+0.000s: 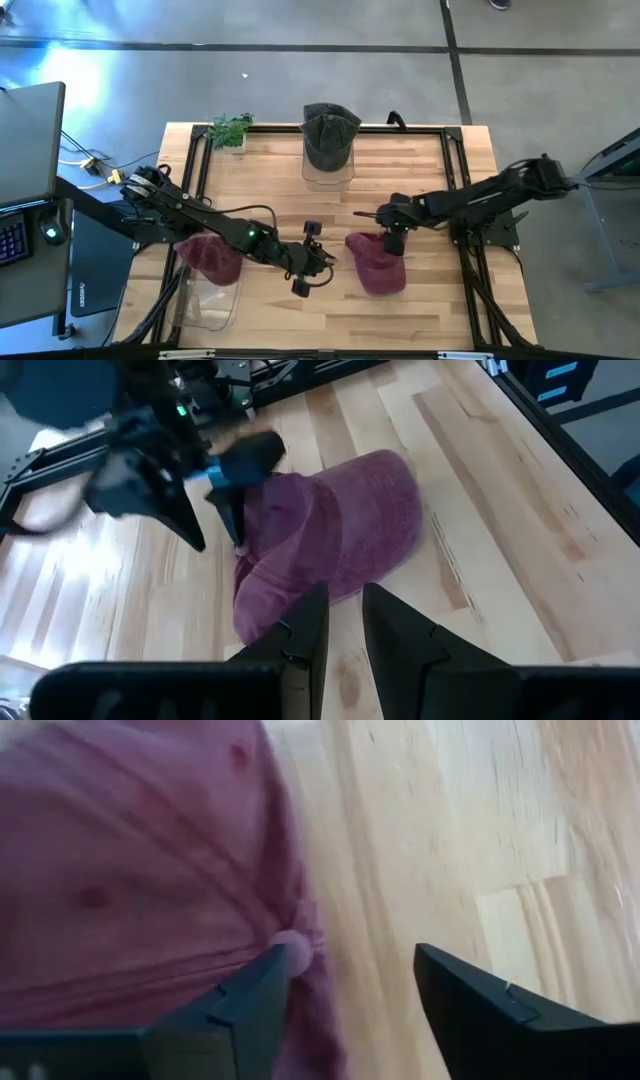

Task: Pick & Place hat
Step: Put the red cap into the bottom transparent bin

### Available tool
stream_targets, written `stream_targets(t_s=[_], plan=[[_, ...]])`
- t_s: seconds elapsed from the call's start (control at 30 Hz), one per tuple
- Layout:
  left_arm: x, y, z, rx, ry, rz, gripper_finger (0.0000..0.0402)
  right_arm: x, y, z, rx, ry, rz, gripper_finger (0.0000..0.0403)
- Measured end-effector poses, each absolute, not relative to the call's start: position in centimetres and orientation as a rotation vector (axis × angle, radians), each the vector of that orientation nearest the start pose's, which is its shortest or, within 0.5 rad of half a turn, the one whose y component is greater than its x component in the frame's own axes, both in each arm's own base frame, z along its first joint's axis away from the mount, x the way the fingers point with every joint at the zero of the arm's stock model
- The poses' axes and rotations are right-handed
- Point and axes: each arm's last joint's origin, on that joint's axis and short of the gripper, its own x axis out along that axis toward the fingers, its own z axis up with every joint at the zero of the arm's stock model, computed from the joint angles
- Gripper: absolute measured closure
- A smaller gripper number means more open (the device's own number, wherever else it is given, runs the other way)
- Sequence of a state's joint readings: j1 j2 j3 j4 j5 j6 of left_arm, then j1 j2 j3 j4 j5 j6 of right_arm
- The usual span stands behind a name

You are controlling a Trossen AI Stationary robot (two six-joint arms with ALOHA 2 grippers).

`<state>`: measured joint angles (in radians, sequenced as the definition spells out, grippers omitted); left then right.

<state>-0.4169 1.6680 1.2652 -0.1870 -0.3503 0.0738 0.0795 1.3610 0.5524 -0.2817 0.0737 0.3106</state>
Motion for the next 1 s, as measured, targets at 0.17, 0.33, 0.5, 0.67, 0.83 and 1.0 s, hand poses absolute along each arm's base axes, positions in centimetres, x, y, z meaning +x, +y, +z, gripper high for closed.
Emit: stream_targets(t_s=[0.17, 0.33, 0.5, 0.67, 0.83, 1.0], plan=[[34.5, -14.3, 27.2, 0.294, 0.548, -0.086, 0.0342, 23.2, 1.6, 12.4, 0.125, 1.100, -0.141, 0.0261], [34.5, -14.3, 27.2, 0.297, 0.552, -0.085, 0.0342, 23.2, 2.1, 12.5, 0.106, 1.086, -0.088, 0.0373], [34.4, -14.0, 27.0, 0.324, 0.571, -0.029, 0.0342, 22.5, 2.7, 15.2, 0.122, 0.962, -0.064, 0.0383], [34.5, -13.9, 27.3, 0.369, 0.544, 0.035, 0.0342, 21.4, 3.0, 18.6, 0.212, 0.815, 0.045, 0.0399], [35.3, -14.1, 27.8, 0.372, 0.448, 0.042, 0.0342, 20.3, 3.2, 21.0, 0.312, 0.716, 0.161, 0.0392], [37.3, -13.6, 25.4, 0.398, 0.447, 0.049, 0.0342, 19.9, 3.4, 21.0, 0.379, 0.737, 0.147, 0.0366]])
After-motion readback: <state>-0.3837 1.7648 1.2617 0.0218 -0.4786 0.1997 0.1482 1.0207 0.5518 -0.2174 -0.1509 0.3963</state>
